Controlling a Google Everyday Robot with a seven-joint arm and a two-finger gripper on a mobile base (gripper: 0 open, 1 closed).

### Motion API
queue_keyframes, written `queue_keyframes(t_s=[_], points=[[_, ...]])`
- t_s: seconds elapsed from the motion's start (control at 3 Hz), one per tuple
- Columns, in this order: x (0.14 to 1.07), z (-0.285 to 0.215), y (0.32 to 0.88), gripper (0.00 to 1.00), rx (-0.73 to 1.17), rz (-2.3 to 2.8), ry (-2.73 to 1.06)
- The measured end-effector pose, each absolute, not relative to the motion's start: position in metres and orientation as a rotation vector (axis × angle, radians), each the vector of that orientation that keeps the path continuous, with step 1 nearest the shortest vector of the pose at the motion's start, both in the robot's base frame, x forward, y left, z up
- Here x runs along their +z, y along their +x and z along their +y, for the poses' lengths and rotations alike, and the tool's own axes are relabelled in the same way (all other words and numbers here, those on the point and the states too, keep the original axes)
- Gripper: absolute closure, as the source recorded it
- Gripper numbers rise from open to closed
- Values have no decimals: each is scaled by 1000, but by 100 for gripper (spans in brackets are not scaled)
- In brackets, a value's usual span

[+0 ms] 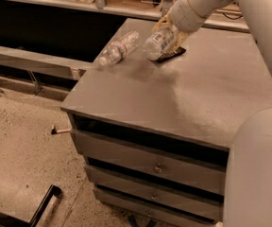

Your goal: Move blue plastic bottle near water bottle

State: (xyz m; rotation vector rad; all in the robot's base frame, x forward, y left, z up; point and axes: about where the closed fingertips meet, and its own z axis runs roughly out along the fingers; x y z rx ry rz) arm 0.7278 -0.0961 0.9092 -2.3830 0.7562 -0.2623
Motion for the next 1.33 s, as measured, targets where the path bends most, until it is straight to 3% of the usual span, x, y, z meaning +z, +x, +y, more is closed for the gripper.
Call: queue_keyframes(t_s=[0.67, 1.33], points=[[879, -59, 744, 97, -231, 641, -2369], [856, -35, 762, 35, -157, 708, -2396]])
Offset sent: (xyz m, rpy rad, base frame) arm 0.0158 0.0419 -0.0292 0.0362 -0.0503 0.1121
